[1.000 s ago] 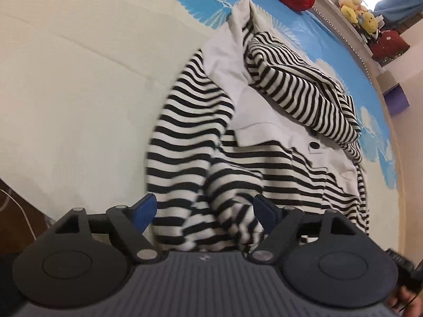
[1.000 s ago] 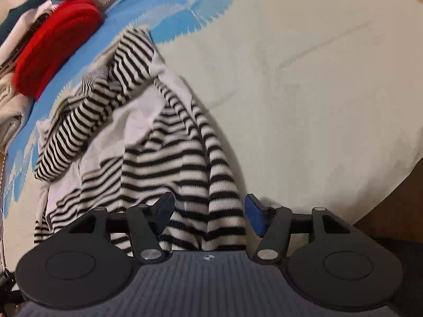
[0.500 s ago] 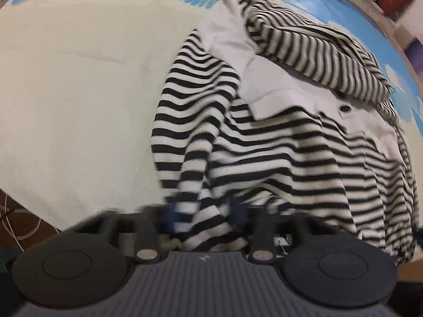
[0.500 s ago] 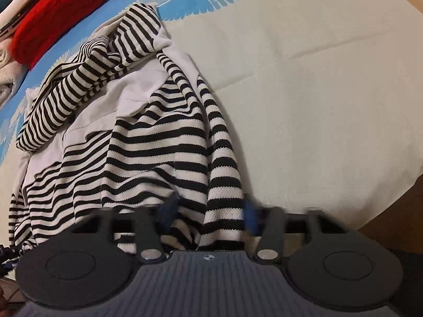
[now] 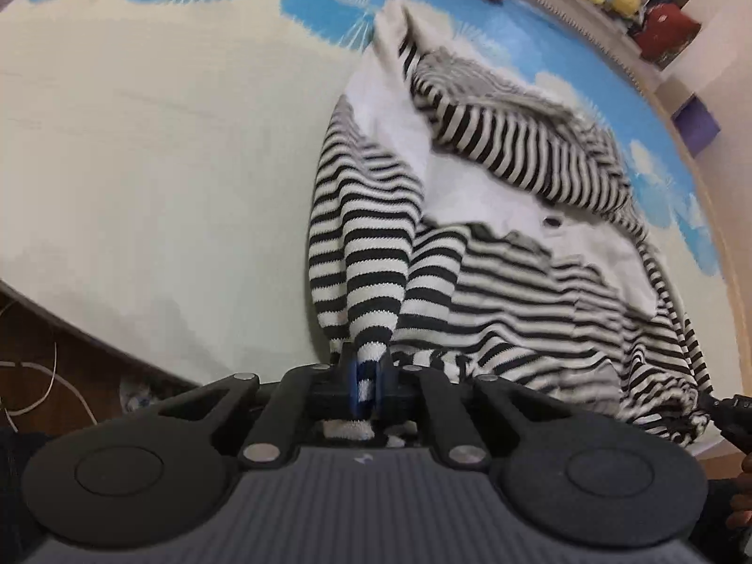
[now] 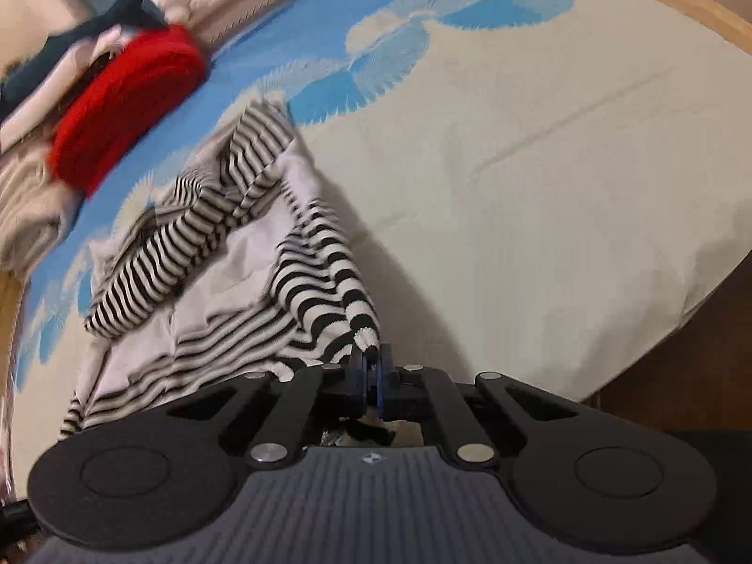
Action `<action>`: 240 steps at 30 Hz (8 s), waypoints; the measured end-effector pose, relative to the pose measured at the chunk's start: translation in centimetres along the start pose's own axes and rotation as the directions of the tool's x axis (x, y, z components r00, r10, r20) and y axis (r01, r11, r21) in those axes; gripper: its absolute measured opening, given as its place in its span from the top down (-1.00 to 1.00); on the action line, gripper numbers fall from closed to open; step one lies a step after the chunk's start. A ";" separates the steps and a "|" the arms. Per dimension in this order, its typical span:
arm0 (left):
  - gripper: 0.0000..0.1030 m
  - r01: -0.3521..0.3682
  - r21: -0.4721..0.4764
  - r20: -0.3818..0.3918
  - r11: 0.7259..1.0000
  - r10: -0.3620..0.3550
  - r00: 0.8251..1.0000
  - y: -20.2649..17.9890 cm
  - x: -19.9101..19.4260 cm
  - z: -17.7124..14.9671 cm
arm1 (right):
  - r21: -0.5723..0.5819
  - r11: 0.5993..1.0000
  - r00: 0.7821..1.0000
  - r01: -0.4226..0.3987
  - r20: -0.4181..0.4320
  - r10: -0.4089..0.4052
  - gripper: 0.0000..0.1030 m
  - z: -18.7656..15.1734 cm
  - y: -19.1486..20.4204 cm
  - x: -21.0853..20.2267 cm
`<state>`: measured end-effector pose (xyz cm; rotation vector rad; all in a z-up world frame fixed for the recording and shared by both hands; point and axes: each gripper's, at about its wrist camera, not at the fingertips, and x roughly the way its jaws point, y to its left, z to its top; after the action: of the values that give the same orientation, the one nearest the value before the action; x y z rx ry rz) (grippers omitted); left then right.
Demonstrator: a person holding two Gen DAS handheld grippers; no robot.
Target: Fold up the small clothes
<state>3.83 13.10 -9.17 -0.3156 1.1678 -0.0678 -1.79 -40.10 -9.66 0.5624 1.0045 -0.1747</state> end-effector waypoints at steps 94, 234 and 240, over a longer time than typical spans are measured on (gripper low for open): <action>0.02 -0.073 0.527 0.166 0.847 -0.018 0.986 -7.7 6.4 10.6 | -0.707 0.695 0.988 0.132 0.149 -0.036 0.25 8.4 11.1 9.5; -0.24 -0.017 0.390 0.063 0.921 -0.008 0.998 -9.9 12.6 17.9 | -0.673 0.732 0.994 0.107 0.048 -0.101 0.61 11.8 14.2 16.2; 0.76 -0.084 0.405 0.077 0.911 0.058 0.995 -9.5 13.6 17.6 | -0.567 0.817 0.991 0.103 0.125 -0.038 0.96 13.9 13.5 14.6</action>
<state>26.34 4.79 -12.48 0.0952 1.0713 -0.2333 21.74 -34.27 -11.18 -0.0410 0.9136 0.0380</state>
